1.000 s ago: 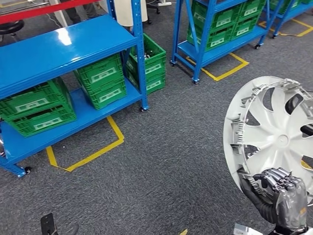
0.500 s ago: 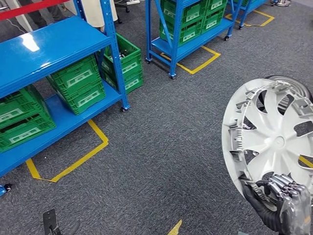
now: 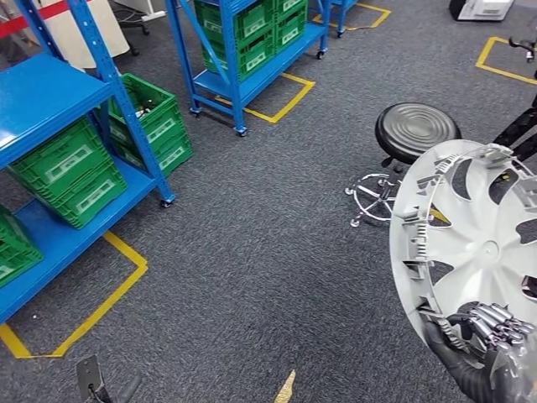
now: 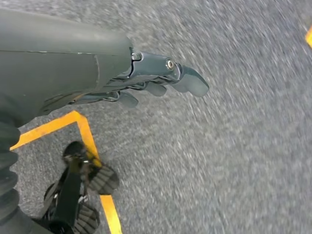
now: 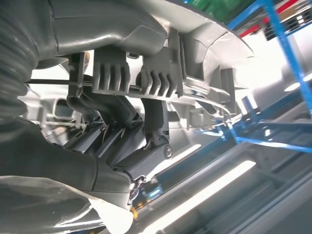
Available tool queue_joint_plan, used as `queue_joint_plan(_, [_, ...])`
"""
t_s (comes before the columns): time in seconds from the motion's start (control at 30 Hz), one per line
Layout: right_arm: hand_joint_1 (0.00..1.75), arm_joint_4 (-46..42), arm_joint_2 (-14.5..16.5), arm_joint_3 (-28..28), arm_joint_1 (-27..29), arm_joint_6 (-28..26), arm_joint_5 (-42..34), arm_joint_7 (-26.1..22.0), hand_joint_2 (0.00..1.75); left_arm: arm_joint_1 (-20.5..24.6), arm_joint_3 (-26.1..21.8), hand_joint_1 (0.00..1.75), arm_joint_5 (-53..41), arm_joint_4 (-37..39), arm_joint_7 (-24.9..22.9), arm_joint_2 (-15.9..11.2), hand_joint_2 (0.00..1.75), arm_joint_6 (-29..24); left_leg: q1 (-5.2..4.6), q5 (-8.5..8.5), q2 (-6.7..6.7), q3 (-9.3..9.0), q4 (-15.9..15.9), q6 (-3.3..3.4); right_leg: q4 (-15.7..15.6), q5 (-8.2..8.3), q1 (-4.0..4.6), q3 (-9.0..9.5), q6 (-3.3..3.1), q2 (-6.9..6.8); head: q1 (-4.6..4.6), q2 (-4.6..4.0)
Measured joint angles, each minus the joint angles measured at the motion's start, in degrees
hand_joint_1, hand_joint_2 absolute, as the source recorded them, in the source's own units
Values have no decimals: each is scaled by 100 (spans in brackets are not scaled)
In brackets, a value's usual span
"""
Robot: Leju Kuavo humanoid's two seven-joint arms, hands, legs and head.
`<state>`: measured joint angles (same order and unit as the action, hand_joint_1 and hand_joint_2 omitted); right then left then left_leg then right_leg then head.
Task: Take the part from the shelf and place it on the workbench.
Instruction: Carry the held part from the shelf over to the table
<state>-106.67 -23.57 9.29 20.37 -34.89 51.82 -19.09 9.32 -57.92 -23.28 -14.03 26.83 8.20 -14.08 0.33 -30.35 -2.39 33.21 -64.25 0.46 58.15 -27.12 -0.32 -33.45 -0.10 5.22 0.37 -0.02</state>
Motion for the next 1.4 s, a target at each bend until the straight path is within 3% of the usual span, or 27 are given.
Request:
queue_joint_plan(0.07, [175,-29,-56,-39,43,2,-95,-8,175,6,1,0,-15,0,-14,13,175,10,19,124,-209,-172,452,18,35,12,-9,-62,55,138,4,0])
queue_joint_plan(0.13, [175,-66,-106,-90,114,18,-146,-19,175,7,2,0,-22,0,-22,46,175,116,11,97,-155,-190,523,35,35,50,-38,-129,133,273,4,1])
queue_joint_plan(0.17, [175,-80,-128,-117,153,32,-158,-28,175,11,2,0,-18,-1,-23,63,175,200,11,115,-79,-192,539,62,44,51,-45,-164,168,259,4,1])
queue_joint_plan(0.23, [175,-96,-166,-155,191,58,-166,-45,175,27,11,0,-14,-2,-16,88,175,351,25,149,80,-206,592,124,270,-97,-31,-305,224,-11,35,1])
queue_joint_plan(0.3, [175,-104,-189,-167,194,69,-171,-60,175,31,22,0,-20,-2,-6,96,175,397,17,157,240,-206,607,157,915,-428,-30,-616,270,-367,67,0])
queue_joint_plan(0.37, [175,-104,-194,-170,195,72,-193,-96,175,30,26,0,-12,-2,11,99,175,372,6,152,416,-201,604,164,1510,-622,-51,-893,307,-478,70,0])
queue_joint_plan(0.4, [175,-104,-194,-170,192,73,-210,-122,175,37,26,0,-2,-2,25,99,175,349,5,147,500,-202,604,162,1543,-576,-60,-902,319,-500,71,0])
queue_joint_plan(0.47, [175,-104,-194,-170,174,75,-241,-175,175,69,26,0,50,-2,60,98,175,347,5,130,651,-219,603,142,973,-245,-74,-579,325,-604,71,0])
queue_joint_plan(0.5, [175,-102,-194,-169,158,77,-252,-196,175,87,25,0,82,-3,79,96,175,390,1,120,714,-232,609,122,584,-129,-60,-364,319,-739,72,0])
queue_joint_plan(0.57, [175,-91,-194,-165,122,79,-282,-238,175,112,25,0,154,-4,148,78,175,568,-29,95,822,-247,600,63,82,-27,-19,-84,257,-917,73,0])
queue_joint_plan(0.6, [175,-80,-193,-163,109,79,-310,-254,175,117,25,0,194,-4,203,61,175,686,-43,90,876,-252,600,34,35,-53,8,-64,218,-930,72,1])
queue_joint_plan(0.67, [175,-53,-196,-159,105,104,-398,-293,175,131,25,0,329,-5,340,20,175,905,-43,72,952,-268,595,-30,25,-22,13,-75,131,-794,70,1])
queue_joint_plan(0.73, [175,-5,-215,-157,56,219,-530,-362,175,135,9,0,541,-7,453,-22,175,1073,-20,-74,750,-224,428,-84,3,9,-3,-77,55,-666,62,0])
queue_joint_plan(0.8, [175,115,-244,-149,-115,411,-651,-479,175,81,-40,0,736,-9,514,-72,175,1238,-8,-411,419,20,-165,-95,-5,28,-9,-81,-3,-512,45,0])
queue_joint_plan(0.87, [175,291,-257,-137,-316,585,-718,-599,175,-19,-98,0,849,-9,558,-129,175,1362,-16,-666,289,352,-865,-73,-4,37,11,-86,-32,-320,33,0])
queue_joint_plan(0.9, [175,373,-257,-133,-397,652,-735,-639,175,-68,-119,0,884,-9,579,-154,175,1394,-24,-647,267,436,-1002,-54,-2,40,24,-86,-39,-225,31,0])
queue_joint_plan(0.93, [175,436,-257,-128,-470,702,-740,-660,175,-113,-141,0,913,-9,598,-176,175,1415,-32,-515,243,427,-923,-27,1,42,35,-85,-41,-134,30,0])
queue_joint_plan(0.97, [175,485,-257,-122,-539,744,-740,-673,175,-148,-165,0,936,-9,609,-195,175,1426,-42,-303,200,323,-641,7,5,43,42,-81,-41,-52,31,0])
queue_joint_plan(1.03, [175,547,-256,-114,-675,824,-744,-682,175,-213,-215,0,973,-9,616,-239,175,1394,-50,77,-81,40,90,85,19,49,46,-91,-30,88,36,0])
queue_joint_plan(1.1, [175,579,-255,-118,-810,915,-755,-679,175,-281,-255,0,978,-10,602,-276,175,1300,-53,183,-289,-108,484,113,32,74,21,-148,17,221,31,0])
queue_joint_plan(1.17, [175,591,-255,-148,-881,988,-766,-672,175,-343,-273,0,943,-11,581,-287,175,1213,-62,179,-210,-130,556,114,18,111,-6,-212,88,358,22,0])
queue_joint_plan(1.2, [175,592,-256,-173,-883,1012,-769,-671,175,-366,-276,0,918,-11,572,-280,175,1186,-55,199,-134,-145,597,131,22,106,-8,-238,116,349,26,0])
queue_joint_plan(1.27, [175,593,-257,-223,-910,1040,-771,-672,175,-402,-282,0,886,-12,551,-269,175,1149,-27,241,38,-182,688,169,268,-53,13,-391,170,69,54,0])
queue_joint_plan(1.33, [175,595,-257,-248,-938,1052,-765,-674,175,-439,-287,0,878,-13,515,-267,175,1131,-22,248,207,-192,714,184,950,-400,3,-724,222,-333,80,0])
queue_joint_plan(1.4, [175,596,-256,-258,-927,1051,-746,-681,175,-469,-295,0,873,-13,485,-263,175,1129,-26,235,382,-193,712,182,1556,-614,-27,-1017,273,-480,83,0])
